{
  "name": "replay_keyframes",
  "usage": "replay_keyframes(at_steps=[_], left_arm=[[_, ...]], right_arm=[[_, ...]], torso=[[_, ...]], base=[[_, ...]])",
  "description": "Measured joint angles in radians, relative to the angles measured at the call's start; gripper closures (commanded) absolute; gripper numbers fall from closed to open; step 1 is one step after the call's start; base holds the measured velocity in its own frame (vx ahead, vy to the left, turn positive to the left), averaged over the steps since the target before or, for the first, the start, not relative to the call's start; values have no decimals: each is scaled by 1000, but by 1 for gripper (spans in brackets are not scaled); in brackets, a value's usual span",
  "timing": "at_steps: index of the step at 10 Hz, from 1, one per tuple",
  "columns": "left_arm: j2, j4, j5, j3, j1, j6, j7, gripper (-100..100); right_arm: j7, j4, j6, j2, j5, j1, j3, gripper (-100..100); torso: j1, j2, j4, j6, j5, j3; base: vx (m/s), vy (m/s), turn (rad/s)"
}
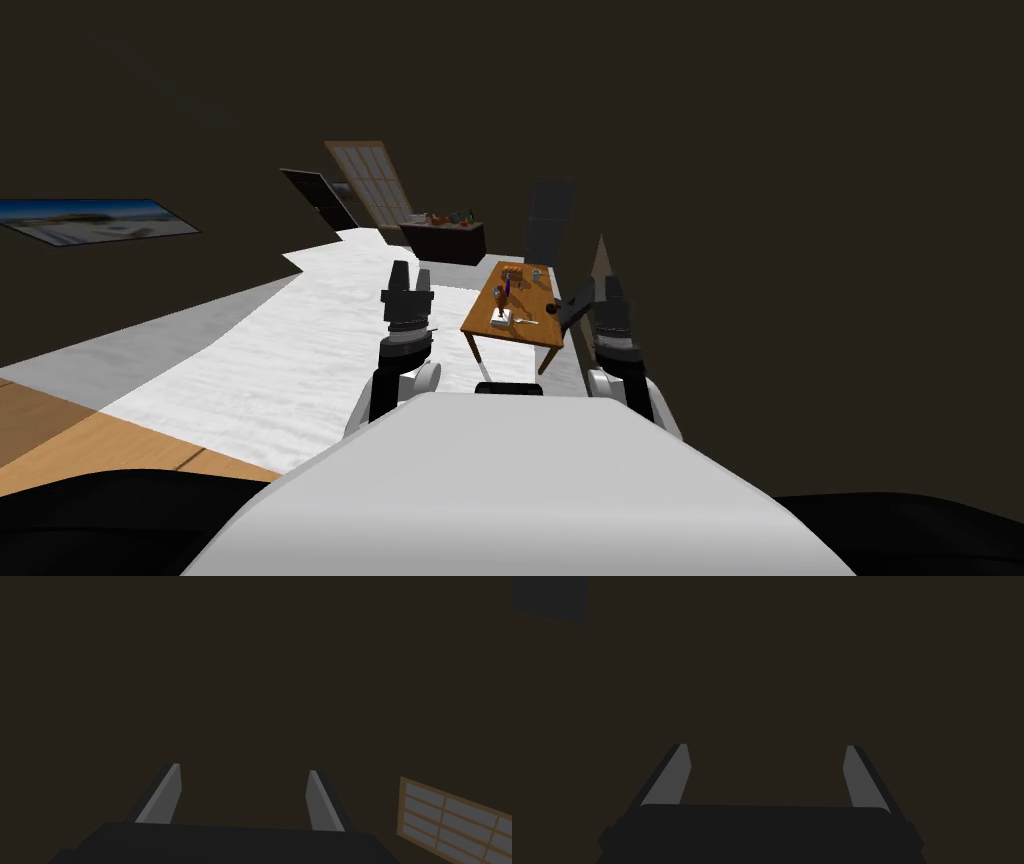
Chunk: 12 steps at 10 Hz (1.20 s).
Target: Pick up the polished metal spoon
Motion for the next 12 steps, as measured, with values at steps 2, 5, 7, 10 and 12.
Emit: replay_keyframes(at_steps=[2, 5, 7, 10, 12], left_arm=[[0, 0, 0, 0, 0, 0, 0, 0], [0, 0, 0, 0, 0, 0, 0, 0], [0, 0, 0, 0, 0, 0, 0, 0], [0, 0, 0, 0, 0, 0, 0, 0], [0, 0, 0, 0, 0, 0, 0, 0]], right_arm=[[10, 22, 17, -43, 23, -3, -24, -100], [27, 65, 35, -107, 66, 9, -66, -100], [40, 91, 48, -135, 95, 14, -82, -100], [57, 161, 58, -177, 137, 7, -106, -100], [75, 217, 63, -202, 180, 7, -110, -100]], torso=[[0, 0, 0, 0, 0, 0], [-1, 0, 0, 0, 0, 0], [1, -1, 0, 0, 0, -1], [1, -2, 0, 0, 0, -1], [2, -2, 0, 0, 0, -1]], base=[[-6, -43, 156], [-8, -43, 176], [-2, -23, 120], [2, -15, 174], [10, -6, 312]])
